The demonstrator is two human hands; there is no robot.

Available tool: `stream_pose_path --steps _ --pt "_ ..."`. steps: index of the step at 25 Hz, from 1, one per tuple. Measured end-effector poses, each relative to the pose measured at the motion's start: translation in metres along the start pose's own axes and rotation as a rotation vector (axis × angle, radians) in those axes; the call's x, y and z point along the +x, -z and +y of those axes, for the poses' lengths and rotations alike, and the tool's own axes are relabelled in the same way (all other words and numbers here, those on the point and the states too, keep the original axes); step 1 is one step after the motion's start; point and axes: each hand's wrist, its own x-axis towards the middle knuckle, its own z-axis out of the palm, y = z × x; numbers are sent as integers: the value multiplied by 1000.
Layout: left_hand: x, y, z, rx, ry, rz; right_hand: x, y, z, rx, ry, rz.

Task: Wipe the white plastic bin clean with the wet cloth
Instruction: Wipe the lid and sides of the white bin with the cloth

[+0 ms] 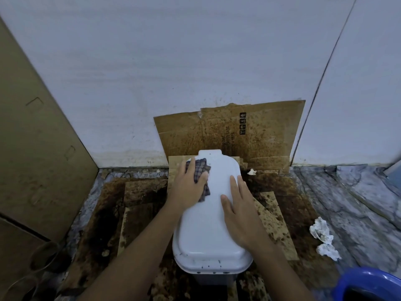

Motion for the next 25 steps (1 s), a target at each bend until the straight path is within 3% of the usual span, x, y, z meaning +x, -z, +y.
stream_pose_path --steps 7,19,25 --pt "26 -1 0 -26 -12 31 -1 1 0 15 -5 -18" --pt "-140 -12 -8 16 41 -70 -7 4 -2 36 -19 -18" --pt "-99 -6 0 89 51 -72 -5 7 -3 40 -17 -37"
